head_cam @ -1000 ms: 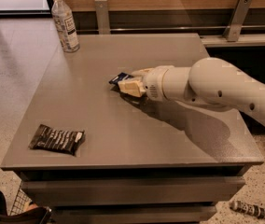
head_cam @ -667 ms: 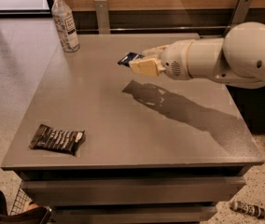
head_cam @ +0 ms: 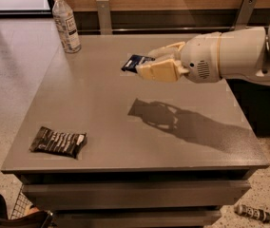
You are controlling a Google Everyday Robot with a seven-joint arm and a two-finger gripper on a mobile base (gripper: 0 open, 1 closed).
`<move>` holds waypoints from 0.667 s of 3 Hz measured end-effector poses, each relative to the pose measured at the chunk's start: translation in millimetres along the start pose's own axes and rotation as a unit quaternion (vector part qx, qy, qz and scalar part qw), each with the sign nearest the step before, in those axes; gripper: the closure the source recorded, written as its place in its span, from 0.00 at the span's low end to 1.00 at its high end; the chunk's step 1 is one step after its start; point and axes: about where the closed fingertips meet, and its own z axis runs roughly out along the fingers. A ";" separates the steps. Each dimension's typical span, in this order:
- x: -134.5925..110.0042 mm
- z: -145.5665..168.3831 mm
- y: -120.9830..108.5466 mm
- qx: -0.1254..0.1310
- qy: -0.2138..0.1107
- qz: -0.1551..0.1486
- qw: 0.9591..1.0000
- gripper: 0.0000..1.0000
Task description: Move rxbar blueberry near rxbar chocolate
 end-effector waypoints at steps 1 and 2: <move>27.4 -12.7 39.4 -0.008 0.000 0.000 1.000 1.00; 76.5 -18.5 70.8 -0.020 0.012 0.013 1.000 1.00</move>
Offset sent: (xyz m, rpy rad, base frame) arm -0.1132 -0.0140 -0.0915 0.0000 0.0612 0.0221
